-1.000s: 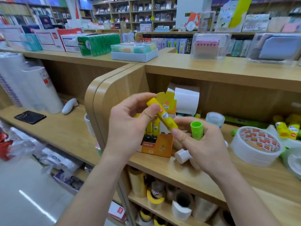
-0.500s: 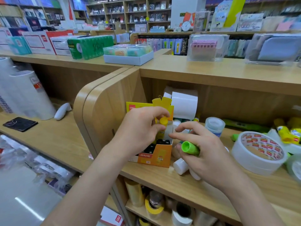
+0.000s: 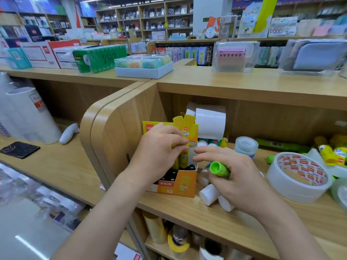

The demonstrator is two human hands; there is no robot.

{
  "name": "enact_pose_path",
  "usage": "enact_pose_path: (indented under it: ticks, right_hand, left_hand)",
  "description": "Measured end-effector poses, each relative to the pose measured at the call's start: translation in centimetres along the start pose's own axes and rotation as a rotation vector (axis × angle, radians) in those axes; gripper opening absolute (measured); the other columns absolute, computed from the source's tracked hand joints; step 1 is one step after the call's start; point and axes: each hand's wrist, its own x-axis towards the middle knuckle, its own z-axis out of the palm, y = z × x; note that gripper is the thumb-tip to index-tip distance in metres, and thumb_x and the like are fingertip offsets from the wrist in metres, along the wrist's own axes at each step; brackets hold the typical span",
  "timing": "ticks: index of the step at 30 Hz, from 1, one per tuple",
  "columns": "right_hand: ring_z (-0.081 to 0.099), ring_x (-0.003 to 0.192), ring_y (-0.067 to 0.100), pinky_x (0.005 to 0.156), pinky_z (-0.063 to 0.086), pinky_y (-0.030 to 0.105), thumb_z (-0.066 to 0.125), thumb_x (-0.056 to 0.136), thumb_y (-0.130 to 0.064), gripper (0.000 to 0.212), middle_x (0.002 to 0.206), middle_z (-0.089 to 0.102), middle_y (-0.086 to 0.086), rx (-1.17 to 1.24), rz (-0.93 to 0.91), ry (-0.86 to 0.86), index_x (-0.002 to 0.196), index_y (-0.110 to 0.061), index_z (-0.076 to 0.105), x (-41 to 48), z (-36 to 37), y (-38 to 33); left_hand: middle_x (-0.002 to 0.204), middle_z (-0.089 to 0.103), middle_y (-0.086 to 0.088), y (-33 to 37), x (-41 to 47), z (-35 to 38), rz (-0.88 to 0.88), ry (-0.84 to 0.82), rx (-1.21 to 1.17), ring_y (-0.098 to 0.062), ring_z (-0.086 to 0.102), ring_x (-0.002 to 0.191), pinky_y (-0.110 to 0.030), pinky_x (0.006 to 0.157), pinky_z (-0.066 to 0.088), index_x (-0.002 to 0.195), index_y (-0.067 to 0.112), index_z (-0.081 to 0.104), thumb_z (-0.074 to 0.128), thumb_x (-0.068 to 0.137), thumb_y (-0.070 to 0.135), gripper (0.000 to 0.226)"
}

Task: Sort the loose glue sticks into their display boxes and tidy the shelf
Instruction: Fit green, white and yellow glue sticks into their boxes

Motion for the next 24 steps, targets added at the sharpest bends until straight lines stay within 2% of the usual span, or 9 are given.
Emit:
enact_pose_path:
  ticks: [5,10,15,18,20,22,24]
  right_hand:
    - [0.048,0.117,-0.012,0.097,0.037,0.01,0.056,0.072,-0.016,0.037,0.113,0.059,-0.035,0.039,0.016,0.009,0.099,-0.036,0.072,0.3,-0.1,-0.3]
    - [0.053,0.112,-0.01,0.09,0.037,0.004,0.061,0.075,0.007,0.045,0.108,0.064,-0.029,0.085,0.018,0.019,0.098,-0.03,0.072,0.8,-0.1,-0.3]
    - [0.058,0.1,-0.009,0.079,0.04,0.003,0.059,0.078,0.005,0.04,0.098,0.069,-0.023,0.142,0.108,0.035,0.095,-0.029,0.073,1.4,-0.2,-0.7]
    - [0.062,0.083,0.001,0.067,0.047,0.014,0.057,0.08,0.001,0.037,0.089,0.069,-0.019,0.182,0.173,0.048,0.092,-0.032,0.069,1.5,-0.3,-1.2]
    - [0.058,0.073,0.005,0.061,0.045,0.016,0.055,0.081,-0.001,0.037,0.085,0.065,-0.015,0.211,0.199,0.041,0.093,-0.034,0.064,1.4,-0.3,-1.6]
    - [0.053,0.079,0.001,0.065,0.04,0.011,0.053,0.083,-0.001,0.038,0.088,0.058,-0.014,0.236,0.218,0.026,0.096,-0.037,0.059,1.2,-0.4,-2.0]
    - [0.05,0.094,-0.003,0.074,0.038,0.008,0.051,0.085,-0.001,0.041,0.102,0.052,-0.013,0.179,0.191,-0.01,0.1,-0.039,0.054,0.9,-0.7,-2.5]
  left_hand:
    - [0.086,0.071,0.0,0.2,0.2,0.1,0.045,-0.055,0.032,-0.02,0.064,0.084,-0.035,0.072,0.055,0.085,0.012,0.078,0.067,0.079,0.023,0.016]
    - [0.082,0.068,-0.002,-0.1,0.3,0.0,0.07,-0.071,0.095,-0.024,0.057,0.079,-0.041,0.062,0.054,0.086,0.01,0.077,0.071,0.081,0.015,0.009]
    - [0.086,0.063,0.001,0.4,-0.9,0.1,0.063,-0.098,0.139,-0.022,0.054,0.081,-0.043,0.057,0.053,0.092,0.013,0.074,0.057,0.085,0.017,0.019]
    - [0.099,0.064,0.003,0.5,-1.7,-0.1,0.015,-0.13,0.162,-0.021,0.056,0.091,-0.044,0.067,0.054,0.11,0.017,0.071,0.05,0.088,0.018,0.03]
    - [0.116,0.061,0.006,0.4,-1.9,-0.2,-0.058,-0.178,0.112,-0.017,0.052,0.106,-0.044,0.085,0.05,0.124,0.021,0.064,0.043,0.095,0.019,0.035]
    - [0.125,0.058,0.011,0.7,-1.9,-0.8,-0.147,-0.18,-0.005,-0.01,0.047,0.115,-0.039,0.097,0.043,0.131,0.025,0.058,0.042,0.1,0.021,0.034]
    - [0.123,0.061,0.014,1.7,-1.9,-1.7,-0.202,-0.06,-0.16,-0.004,0.05,0.115,-0.034,0.098,0.044,0.129,0.028,0.058,0.046,0.1,0.03,0.032]
